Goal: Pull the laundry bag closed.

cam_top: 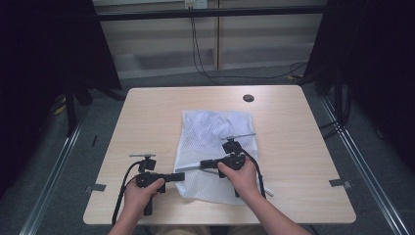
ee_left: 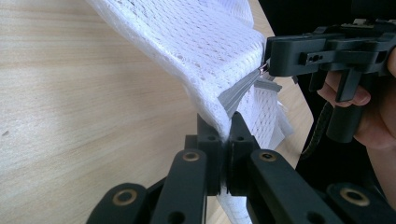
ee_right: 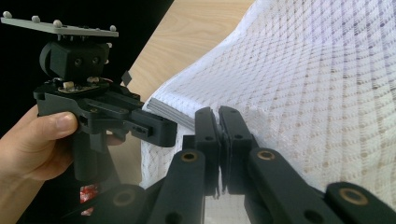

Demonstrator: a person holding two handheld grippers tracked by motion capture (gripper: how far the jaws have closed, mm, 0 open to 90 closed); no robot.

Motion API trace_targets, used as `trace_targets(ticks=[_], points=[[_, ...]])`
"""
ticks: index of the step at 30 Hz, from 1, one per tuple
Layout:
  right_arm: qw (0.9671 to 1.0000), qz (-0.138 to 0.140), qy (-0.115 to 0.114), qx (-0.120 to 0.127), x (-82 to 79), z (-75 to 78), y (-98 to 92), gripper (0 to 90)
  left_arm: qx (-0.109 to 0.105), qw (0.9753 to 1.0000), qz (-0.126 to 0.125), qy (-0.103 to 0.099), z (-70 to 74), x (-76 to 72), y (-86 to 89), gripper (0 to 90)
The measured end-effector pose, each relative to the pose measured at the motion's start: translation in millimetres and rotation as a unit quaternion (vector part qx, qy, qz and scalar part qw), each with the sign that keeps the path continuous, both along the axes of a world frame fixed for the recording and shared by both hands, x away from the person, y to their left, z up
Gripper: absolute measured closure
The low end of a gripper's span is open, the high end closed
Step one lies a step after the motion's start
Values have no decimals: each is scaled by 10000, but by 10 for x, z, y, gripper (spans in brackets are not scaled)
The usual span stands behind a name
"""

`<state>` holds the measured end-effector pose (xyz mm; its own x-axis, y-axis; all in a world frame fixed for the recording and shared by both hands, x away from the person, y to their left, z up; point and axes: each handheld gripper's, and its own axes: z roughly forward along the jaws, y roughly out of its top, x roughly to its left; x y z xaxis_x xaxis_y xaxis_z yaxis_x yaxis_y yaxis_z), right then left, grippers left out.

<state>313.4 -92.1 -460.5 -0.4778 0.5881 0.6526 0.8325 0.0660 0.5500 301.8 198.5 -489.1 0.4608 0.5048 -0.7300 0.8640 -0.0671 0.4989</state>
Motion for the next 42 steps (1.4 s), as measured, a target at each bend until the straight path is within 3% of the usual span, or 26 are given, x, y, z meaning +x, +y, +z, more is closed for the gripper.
trace_targets(ticks=[42], points=[[10000, 32, 45, -15, 11, 2, -75, 870, -25, 10000, 59, 54, 8, -10, 39, 875]])
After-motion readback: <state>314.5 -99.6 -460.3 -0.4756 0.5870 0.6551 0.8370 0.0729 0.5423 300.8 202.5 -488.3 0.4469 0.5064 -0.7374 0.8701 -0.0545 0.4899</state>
